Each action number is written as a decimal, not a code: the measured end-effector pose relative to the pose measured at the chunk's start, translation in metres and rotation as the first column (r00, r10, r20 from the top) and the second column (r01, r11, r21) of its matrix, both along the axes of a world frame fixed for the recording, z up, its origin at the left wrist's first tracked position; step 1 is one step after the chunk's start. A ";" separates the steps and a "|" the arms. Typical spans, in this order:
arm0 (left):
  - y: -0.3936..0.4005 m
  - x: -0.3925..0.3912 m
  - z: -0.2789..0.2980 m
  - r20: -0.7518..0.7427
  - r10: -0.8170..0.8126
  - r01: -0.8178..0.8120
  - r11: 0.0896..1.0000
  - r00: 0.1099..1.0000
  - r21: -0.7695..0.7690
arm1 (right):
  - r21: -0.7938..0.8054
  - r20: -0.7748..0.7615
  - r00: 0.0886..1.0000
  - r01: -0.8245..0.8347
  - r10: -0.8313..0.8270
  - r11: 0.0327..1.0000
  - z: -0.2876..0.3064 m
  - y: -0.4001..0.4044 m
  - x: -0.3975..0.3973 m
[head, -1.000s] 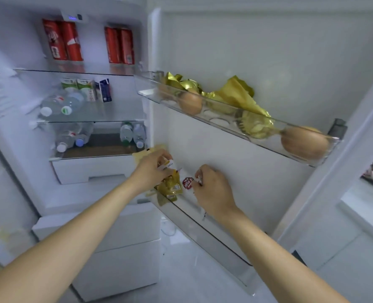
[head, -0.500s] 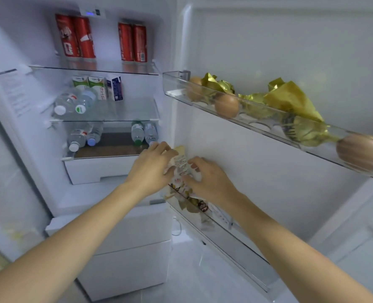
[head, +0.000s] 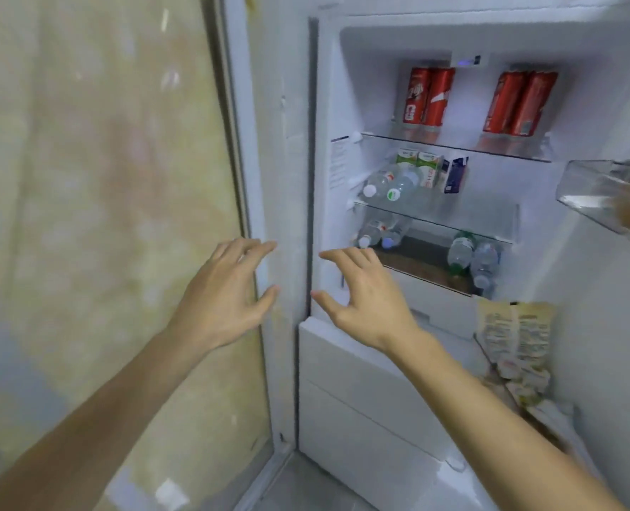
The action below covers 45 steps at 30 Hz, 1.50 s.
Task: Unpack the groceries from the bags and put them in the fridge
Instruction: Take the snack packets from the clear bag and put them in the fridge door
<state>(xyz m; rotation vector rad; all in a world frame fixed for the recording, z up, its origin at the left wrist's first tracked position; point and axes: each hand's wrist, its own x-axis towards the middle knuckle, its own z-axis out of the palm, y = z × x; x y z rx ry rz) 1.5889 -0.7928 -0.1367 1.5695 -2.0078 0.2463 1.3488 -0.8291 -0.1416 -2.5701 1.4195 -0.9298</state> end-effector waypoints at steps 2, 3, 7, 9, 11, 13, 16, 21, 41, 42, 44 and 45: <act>0.052 0.037 -0.002 -0.022 0.136 -0.136 0.991 0.990 -0.012 | 0.004 0.012 0.991 -0.136 0.136 0.991 -0.007 0.013 0.041; 0.081 0.054 -0.002 -0.029 0.202 -0.202 0.979 0.979 -0.011 | 0.003 0.019 0.979 -0.202 0.202 0.979 -0.009 0.024 0.063; 0.214 0.113 -0.001 0.014 0.440 -0.440 0.898 0.898 -0.012 | -0.021 0.041 0.879 -0.474 0.474 0.880 -0.016 0.089 0.155; 0.287 0.137 -0.003 0.029 0.562 -0.562 0.827 0.827 -0.003 | -0.032 0.059 0.800 -0.596 0.597 0.802 -0.020 0.134 0.203; 0.364 0.156 -0.007 0.023 0.671 -0.671 0.741 0.741 0.019 | -0.039 0.081 0.701 -0.709 0.709 0.705 -0.026 0.188 0.250; 0.442 0.171 -0.014 -0.003 0.770 -0.769 0.638 0.638 0.033 | -0.036 0.083 0.594 -0.801 0.800 0.598 -0.032 0.250 0.294; 0.560 0.179 -0.031 -0.054 0.885 -0.883 0.466 0.463 0.055 | -0.023 0.065 0.412 -0.910 0.909 0.414 -0.046 0.350 0.349; 0.733 0.177 -0.071 -0.130 0.977 -0.971 0.187 0.169 0.148 | 0.071 0.034 0.132 -0.989 0.991 0.129 -0.085 0.498 0.407; 0.870 0.195 -0.355 -0.134 0.890 -0.685 -0.231 -0.435 0.691 | 0.639 -0.302 -0.635 -0.688 0.711 -0.343 -0.366 0.731 0.573; 0.868 0.198 -0.370 -0.112 0.900 -0.660 -0.220 -0.422 0.719 | 0.638 -0.339 -0.674 -0.677 0.657 -0.366 -0.378 0.732 0.574; 0.864 0.204 -0.398 -0.062 0.915 -0.624 -0.222 -0.400 0.750 | 0.608 -0.396 -0.718 -0.672 0.572 -0.422 -0.401 0.734 0.577; 0.863 0.207 -0.410 -0.023 0.920 -0.607 -0.239 -0.392 0.758 | 0.584 -0.409 -0.718 -0.680 0.564 -0.443 -0.409 0.735 0.577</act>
